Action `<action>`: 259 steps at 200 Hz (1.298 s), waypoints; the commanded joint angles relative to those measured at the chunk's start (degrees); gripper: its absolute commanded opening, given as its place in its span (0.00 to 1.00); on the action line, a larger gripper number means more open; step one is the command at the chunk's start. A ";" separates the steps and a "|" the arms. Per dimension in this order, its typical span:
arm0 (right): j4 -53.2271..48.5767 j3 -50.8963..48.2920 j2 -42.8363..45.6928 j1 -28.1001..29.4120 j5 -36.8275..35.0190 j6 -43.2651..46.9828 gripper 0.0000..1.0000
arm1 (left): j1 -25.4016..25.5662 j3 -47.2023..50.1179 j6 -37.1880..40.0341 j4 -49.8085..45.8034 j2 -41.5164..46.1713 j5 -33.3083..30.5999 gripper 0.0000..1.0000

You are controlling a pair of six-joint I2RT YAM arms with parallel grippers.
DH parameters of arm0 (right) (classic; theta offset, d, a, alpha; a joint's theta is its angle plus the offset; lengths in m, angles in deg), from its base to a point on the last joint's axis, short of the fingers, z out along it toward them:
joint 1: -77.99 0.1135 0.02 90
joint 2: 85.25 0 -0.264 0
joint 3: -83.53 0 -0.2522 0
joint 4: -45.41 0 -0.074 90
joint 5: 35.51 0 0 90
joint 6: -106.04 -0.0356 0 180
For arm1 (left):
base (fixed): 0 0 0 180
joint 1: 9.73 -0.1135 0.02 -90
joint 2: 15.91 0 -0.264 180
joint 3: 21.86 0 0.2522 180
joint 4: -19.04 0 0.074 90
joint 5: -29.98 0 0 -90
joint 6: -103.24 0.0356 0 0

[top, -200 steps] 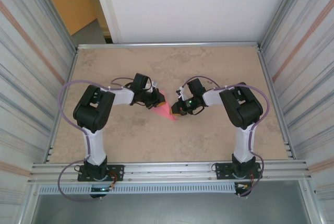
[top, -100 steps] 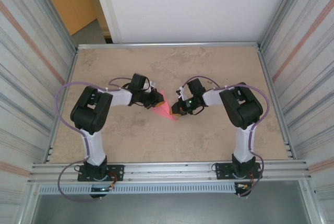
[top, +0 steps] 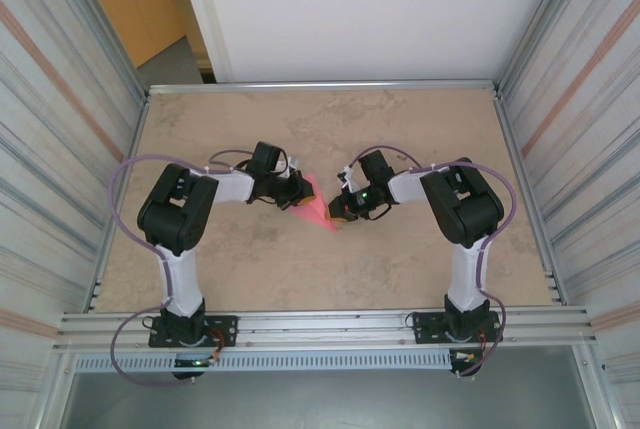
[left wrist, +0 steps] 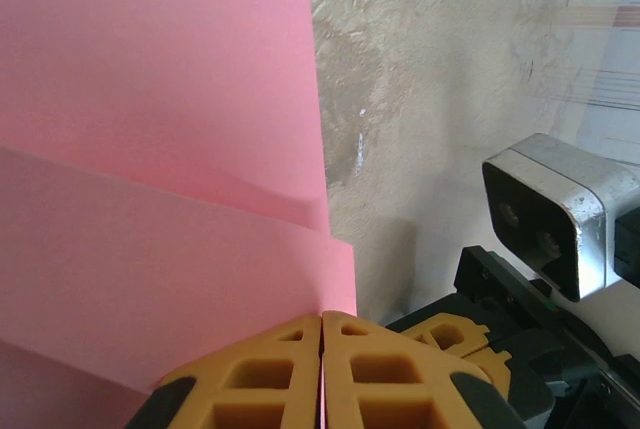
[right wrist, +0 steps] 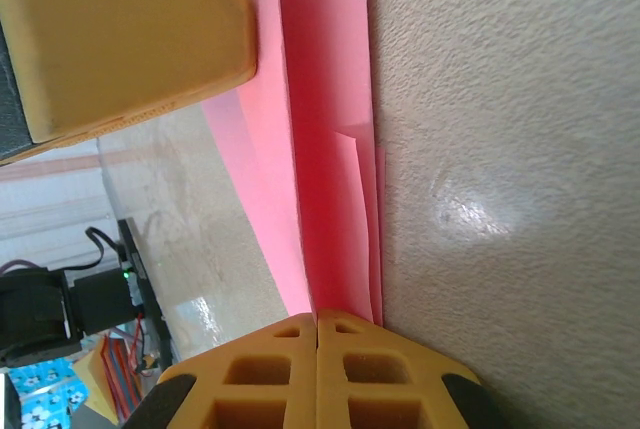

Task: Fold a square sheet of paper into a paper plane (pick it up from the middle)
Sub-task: Fourth fold the wing at the center of the table.

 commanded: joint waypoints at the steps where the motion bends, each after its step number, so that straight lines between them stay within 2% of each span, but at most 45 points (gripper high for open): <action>1: -3.15 -0.70 -1.78 -0.70 -5.53 -0.57 0.08 | -0.30 -1.49 0.34 0.37 -1.02 1.01 0.08; 78: -4.46 -0.06 -1.40 -0.79 -5.31 -0.90 0.17 | -0.32 -2.69 0.09 -0.60 -2.07 0.18 0.09; 168: -5.05 0.37 0.72 -1.47 -4.30 -1.48 0.21 | -0.34 -2.82 0.09 -1.56 -2.33 -0.72 0.08; 193: -5.84 0.64 3.52 -1.78 -2.80 -2.09 0.27 | -0.35 -3.00 0.02 -1.73 -2.58 -0.53 0.08; 216: -7.89 0.64 5.64 -1.79 -4.57 -1.47 0.33 | -0.34 -3.24 -0.24 -1.66 -2.78 -0.53 0.08; 259: -13.16 2.12 5.59 0.34 -10.28 2.35 0.37 | -0.34 -3.11 -0.55 -1.48 -2.95 -0.38 0.08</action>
